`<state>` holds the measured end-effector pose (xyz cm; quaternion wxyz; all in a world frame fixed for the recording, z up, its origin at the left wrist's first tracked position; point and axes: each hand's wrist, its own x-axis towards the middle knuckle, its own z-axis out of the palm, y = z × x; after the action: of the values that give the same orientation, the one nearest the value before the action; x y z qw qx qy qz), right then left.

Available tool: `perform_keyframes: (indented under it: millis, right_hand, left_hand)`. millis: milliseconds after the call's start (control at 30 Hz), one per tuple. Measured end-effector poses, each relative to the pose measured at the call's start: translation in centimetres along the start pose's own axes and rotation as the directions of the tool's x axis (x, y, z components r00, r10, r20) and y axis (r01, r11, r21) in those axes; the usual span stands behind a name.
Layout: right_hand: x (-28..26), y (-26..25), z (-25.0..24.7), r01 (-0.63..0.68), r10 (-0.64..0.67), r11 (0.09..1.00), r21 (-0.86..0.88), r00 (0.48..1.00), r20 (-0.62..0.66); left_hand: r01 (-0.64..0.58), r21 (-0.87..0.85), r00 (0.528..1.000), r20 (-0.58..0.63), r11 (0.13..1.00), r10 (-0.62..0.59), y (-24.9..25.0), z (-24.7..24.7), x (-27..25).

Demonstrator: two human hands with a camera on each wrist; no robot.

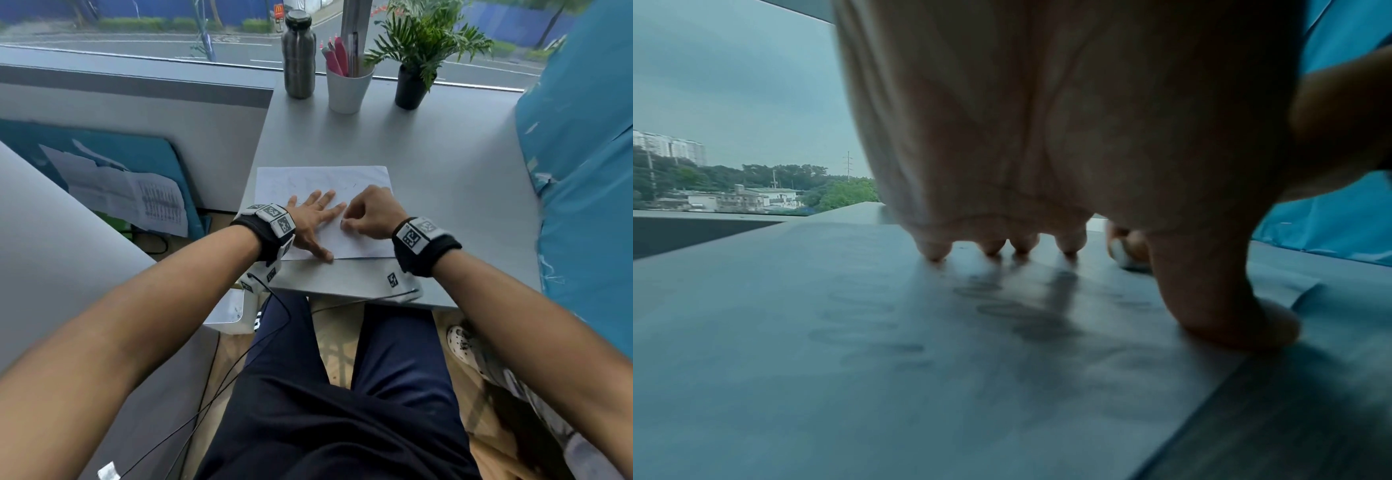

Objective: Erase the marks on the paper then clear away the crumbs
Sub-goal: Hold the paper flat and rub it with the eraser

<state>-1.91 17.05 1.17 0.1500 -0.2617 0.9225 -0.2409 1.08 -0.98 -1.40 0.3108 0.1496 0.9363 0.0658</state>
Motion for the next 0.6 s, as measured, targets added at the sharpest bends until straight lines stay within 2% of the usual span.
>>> perform_keyframes:
  millis: [33,67,167,200,300,367,433,467,600]
  right_hand:
    - [0.2,0.1,-0.1,-0.013,0.013,1.000,-0.003,0.999,-0.031]
    - [0.1,-0.2,0.1,0.000,0.000,1.000,-0.018,1.000,-0.010]
    - [-1.0,-1.7,1.3,0.132,-0.121,0.990,-0.052,0.977,0.174]
    - [-0.7,-1.4,1.0,0.117,-0.107,0.992,-0.053,0.980,0.167]
    - [1.0,0.5,-0.4,-0.011,0.011,1.000,0.004,1.000,-0.016]
    - [0.5,0.1,0.1,0.012,-0.012,1.000,-0.011,1.000,0.007]
    - [-0.6,-1.1,1.2,0.123,-0.118,0.992,-0.030,0.983,0.143]
    - [-0.5,-1.1,1.2,0.138,-0.130,0.990,-0.040,0.977,0.167]
    - [1.8,0.7,-0.3,0.009,-0.009,0.999,-0.037,1.000,0.001]
  left_hand:
    - [0.002,-0.004,1.000,-0.001,1.000,-0.002,0.0,0.0,0.0]
    - [0.005,-0.003,1.000,-0.005,1.000,-0.005,-0.1,0.0,0.0]
    - [0.013,-0.010,1.000,-0.013,1.000,-0.013,-0.2,-0.3,0.0]
    - [0.016,-0.007,1.000,-0.013,1.000,-0.016,-0.2,-0.5,0.1]
    - [0.022,-0.003,1.000,-0.008,1.000,-0.022,-0.2,-0.6,0.3]
    - [0.019,-0.005,1.000,-0.017,1.000,-0.019,-0.4,-0.5,0.4]
    - [0.015,-0.006,0.999,-0.028,1.000,-0.015,-0.5,-0.5,0.5]
    - [0.014,-0.002,0.999,-0.029,1.000,-0.014,-0.6,-0.5,0.5]
    - [0.016,0.004,1.000,-0.017,1.000,-0.016,-0.5,-0.5,0.8]
